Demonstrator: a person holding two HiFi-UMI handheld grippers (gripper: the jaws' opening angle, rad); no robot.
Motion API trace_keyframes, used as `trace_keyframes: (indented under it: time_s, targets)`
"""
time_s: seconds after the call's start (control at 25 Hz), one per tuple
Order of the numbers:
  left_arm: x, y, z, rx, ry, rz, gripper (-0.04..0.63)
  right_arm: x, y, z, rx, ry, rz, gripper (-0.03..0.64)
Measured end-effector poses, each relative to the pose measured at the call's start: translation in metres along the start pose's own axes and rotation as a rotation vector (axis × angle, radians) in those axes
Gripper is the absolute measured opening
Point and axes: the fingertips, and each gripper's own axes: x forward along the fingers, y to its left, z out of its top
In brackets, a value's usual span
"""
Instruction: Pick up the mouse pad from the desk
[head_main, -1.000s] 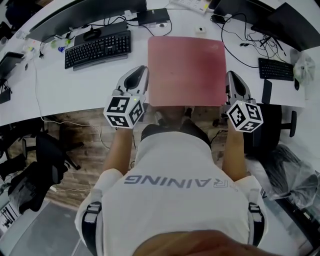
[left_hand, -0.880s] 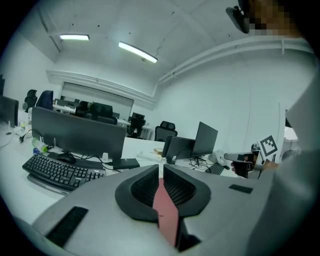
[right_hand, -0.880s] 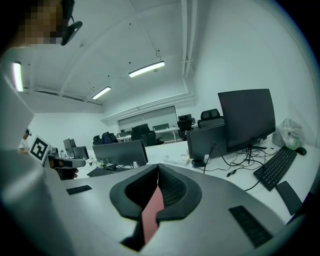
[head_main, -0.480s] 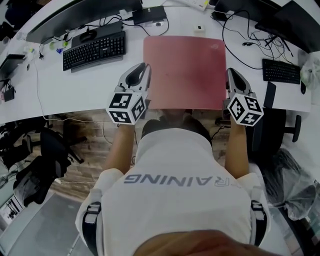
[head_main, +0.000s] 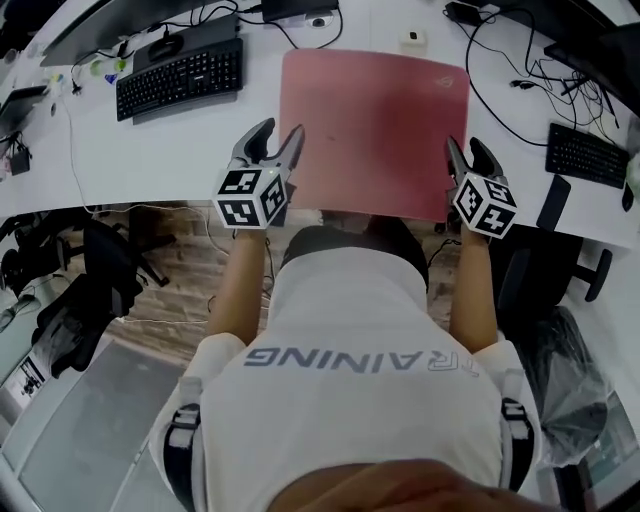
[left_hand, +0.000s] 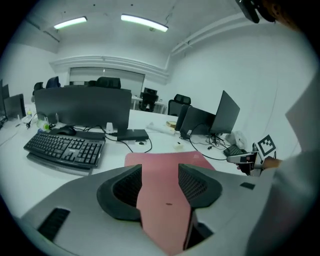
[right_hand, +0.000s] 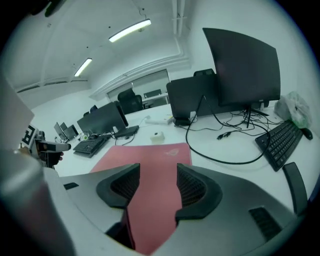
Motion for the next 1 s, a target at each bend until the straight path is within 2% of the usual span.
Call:
trace_keyframes:
  time_s: [0.16,0.4,0.56,0.76,1.0]
  targets:
    - [0.022,0.01,-0.032,-0.011,0.094,0.022,0.259,0.028,-0.023,-0.039,0.003,0.122,-0.05,0.31]
    - [0.05,0.029,-0.084,-0.036,0.262,0.069,0.302,0.051,-0.045,-0.083,0.008,0.256,-0.094,0.351]
    - [0.059,0.046,-0.109,-0.039,0.318,0.107,0.307,0.062,-0.046,-0.102,0.007,0.315,-0.09,0.354]
    - [0.067,0.054,-0.138,-0.089,0.381,0.116,0.319,0.064,-0.049,-0.109,-0.047,0.354,-0.128,0.354]
    - [0.071,0.057,-0.145,-0.09,0.401,0.107,0.321,0.064,-0.045,-0.108,-0.045,0.394,-0.149,0.342]
